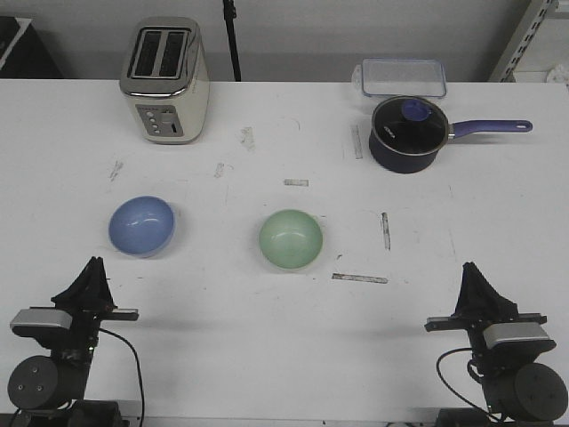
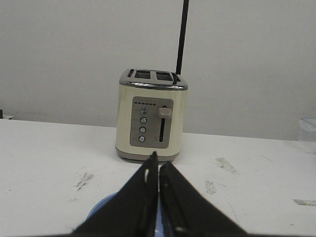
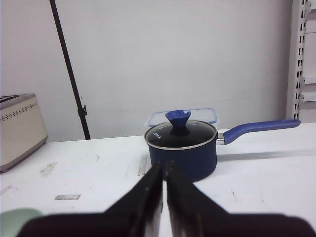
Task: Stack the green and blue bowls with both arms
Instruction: 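Lower the left gripper and grasp the light blue bowl rim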
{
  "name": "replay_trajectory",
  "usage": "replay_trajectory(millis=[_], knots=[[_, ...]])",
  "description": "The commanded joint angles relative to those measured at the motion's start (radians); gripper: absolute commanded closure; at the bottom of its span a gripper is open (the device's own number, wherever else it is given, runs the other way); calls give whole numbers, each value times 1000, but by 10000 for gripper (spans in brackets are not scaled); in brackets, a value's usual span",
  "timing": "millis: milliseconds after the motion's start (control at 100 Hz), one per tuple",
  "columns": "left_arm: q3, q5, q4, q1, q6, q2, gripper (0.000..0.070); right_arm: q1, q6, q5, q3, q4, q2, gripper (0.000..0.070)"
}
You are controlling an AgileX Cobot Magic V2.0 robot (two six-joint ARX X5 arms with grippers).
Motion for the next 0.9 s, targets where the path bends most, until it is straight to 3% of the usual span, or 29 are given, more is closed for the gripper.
replay_trajectory(millis=[0, 600, 700, 890], knots=[[70, -2, -30, -1, -2, 57, 699, 1, 14, 0, 4, 10, -1, 691], [552, -21, -392, 8, 5, 715, 699, 1, 14, 0, 4, 10, -1, 691], [608, 23, -452, 0, -29, 801, 699, 1, 14, 0, 4, 10, -1, 691], [766, 23, -647, 9, -85, 966, 699, 1, 14, 0, 4, 10, -1, 691]])
